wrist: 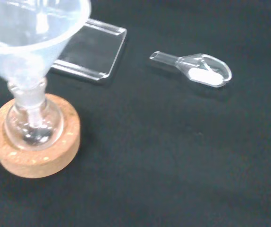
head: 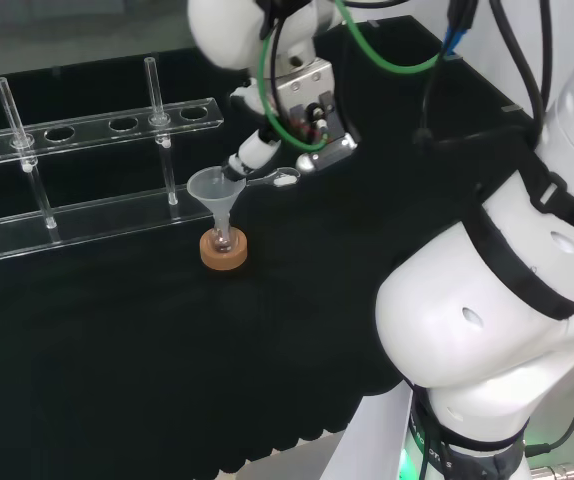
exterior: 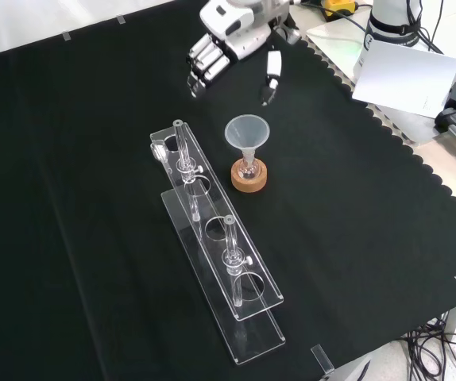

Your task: Pick up the weighing funnel.

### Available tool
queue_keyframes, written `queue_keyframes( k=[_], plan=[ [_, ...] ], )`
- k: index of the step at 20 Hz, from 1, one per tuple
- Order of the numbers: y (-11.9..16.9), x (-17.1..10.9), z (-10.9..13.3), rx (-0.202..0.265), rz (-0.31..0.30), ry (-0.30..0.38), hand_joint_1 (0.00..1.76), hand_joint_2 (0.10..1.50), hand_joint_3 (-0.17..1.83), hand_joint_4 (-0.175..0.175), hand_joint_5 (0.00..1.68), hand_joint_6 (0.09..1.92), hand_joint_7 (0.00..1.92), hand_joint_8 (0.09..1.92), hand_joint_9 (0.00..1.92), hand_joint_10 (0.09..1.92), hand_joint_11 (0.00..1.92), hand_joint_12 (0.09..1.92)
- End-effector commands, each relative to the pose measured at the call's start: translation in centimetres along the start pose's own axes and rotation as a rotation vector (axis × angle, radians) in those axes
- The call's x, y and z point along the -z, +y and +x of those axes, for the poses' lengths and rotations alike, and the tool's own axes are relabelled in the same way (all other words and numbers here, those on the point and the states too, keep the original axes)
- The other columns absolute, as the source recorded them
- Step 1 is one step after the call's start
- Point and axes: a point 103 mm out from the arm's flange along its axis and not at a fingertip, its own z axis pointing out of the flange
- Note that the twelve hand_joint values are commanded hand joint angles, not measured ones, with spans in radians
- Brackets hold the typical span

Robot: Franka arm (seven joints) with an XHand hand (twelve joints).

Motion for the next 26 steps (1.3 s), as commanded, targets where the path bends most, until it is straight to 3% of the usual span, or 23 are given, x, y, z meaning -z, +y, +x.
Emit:
queue_keyframes(
  k=[1, 8, 16, 26],
  plan=[
    [-0.5, -0.3, -2.7, -0.017, 0.0, 0.041, 0.47, 0.67, 0.32, -0.036, 0.26, 0.09, 0.07, 0.69, 0.33, 0.74, 0.2, 1.44],
    [0.6, -0.8, -6.1, -0.031, -0.015, 0.081, 0.49, 0.69, 0.32, -0.038, 0.28, 0.09, 0.12, 0.71, 0.39, 0.72, 0.24, 1.42],
    [3.9, -2.4, -9.0, -0.039, -0.015, 0.121, 0.69, 0.71, 0.41, -0.036, 0.45, 0.09, 0.33, 0.71, 0.56, 0.62, 0.34, 1.36],
    [8.8, -5.8, -9.6, 0.017, 0.016, 0.139, 0.72, 0.69, 0.46, -0.034, 0.5, 0.09, 0.37, 0.71, 0.61, 0.6, 0.39, 1.34]
  ],
)
